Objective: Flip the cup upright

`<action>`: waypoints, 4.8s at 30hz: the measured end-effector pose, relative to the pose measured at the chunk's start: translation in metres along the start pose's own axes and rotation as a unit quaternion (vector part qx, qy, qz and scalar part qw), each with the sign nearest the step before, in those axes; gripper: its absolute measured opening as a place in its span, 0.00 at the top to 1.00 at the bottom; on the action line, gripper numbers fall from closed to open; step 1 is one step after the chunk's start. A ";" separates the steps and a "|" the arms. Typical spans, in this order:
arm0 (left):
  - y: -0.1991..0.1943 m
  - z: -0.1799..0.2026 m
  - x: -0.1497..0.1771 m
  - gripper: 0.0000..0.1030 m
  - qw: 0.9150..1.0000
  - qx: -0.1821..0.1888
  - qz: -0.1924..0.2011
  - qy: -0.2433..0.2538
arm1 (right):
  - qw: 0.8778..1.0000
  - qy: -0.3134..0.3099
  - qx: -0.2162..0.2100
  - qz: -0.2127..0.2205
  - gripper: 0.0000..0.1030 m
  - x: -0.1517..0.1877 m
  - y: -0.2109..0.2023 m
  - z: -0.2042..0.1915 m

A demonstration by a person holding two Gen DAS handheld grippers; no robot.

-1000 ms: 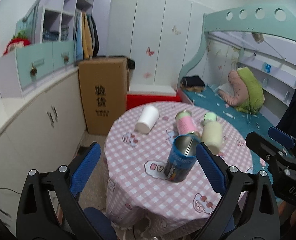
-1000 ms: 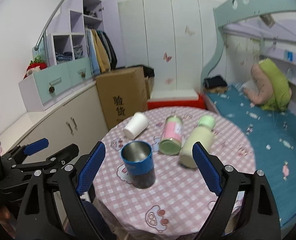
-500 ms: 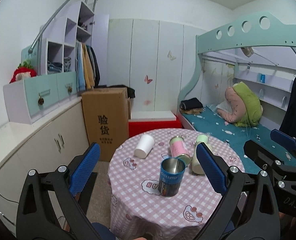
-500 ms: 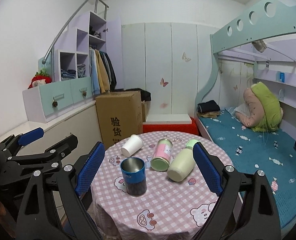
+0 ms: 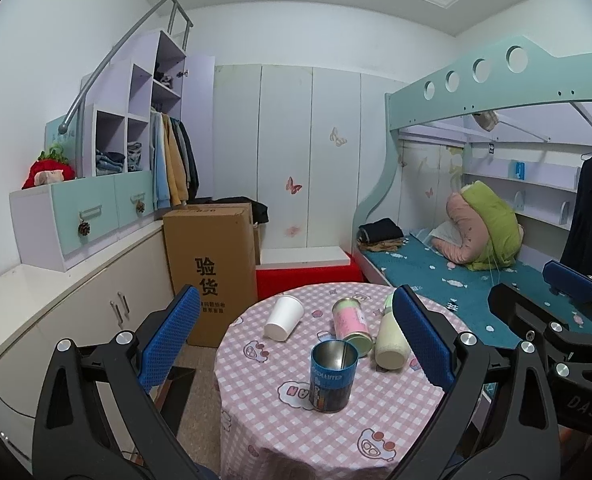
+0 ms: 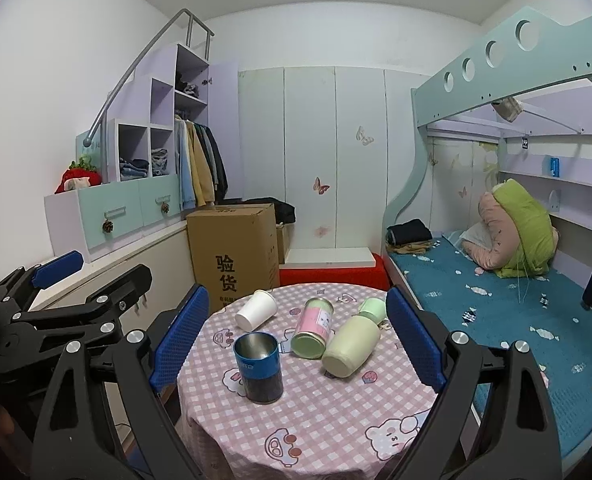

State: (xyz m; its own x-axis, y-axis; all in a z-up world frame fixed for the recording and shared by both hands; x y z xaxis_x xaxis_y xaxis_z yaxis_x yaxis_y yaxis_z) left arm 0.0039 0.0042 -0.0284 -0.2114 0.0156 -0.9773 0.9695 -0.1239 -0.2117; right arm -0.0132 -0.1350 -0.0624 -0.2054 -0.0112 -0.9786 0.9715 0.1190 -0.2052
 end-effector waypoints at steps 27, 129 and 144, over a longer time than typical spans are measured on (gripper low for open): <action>0.011 0.002 0.002 0.06 1.000 -0.002 -0.006 0.002 | 1.000 0.008 -0.001 0.000 0.07 -0.004 0.006 0.009; 0.016 -0.006 0.005 0.06 1.000 -0.009 -0.002 0.008 | 1.000 0.011 -0.002 -0.008 0.07 0.001 0.010 0.004; 0.016 -0.007 0.005 0.06 1.000 -0.008 -0.003 0.007 | 1.000 0.011 -0.002 -0.009 0.07 0.002 0.011 0.004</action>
State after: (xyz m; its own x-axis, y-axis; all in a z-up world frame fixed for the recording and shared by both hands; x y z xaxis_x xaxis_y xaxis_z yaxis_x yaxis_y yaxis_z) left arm 0.0192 0.0090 -0.0367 -0.2164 0.0297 -0.9759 0.9699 -0.1079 -0.2184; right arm -0.0023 -0.1374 -0.0664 -0.2259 0.0090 -0.9741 0.9671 0.1221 -0.2231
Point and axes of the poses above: each gripper's, at about its wrist camera, not at the fingertips, and y roughly the way its jaws point, z to its right, x to its underside, the point moved 7 cm from there along y, roughly the way its jaws point, and after that the axes turned 7 degrees about x, right-handed, at the moved point
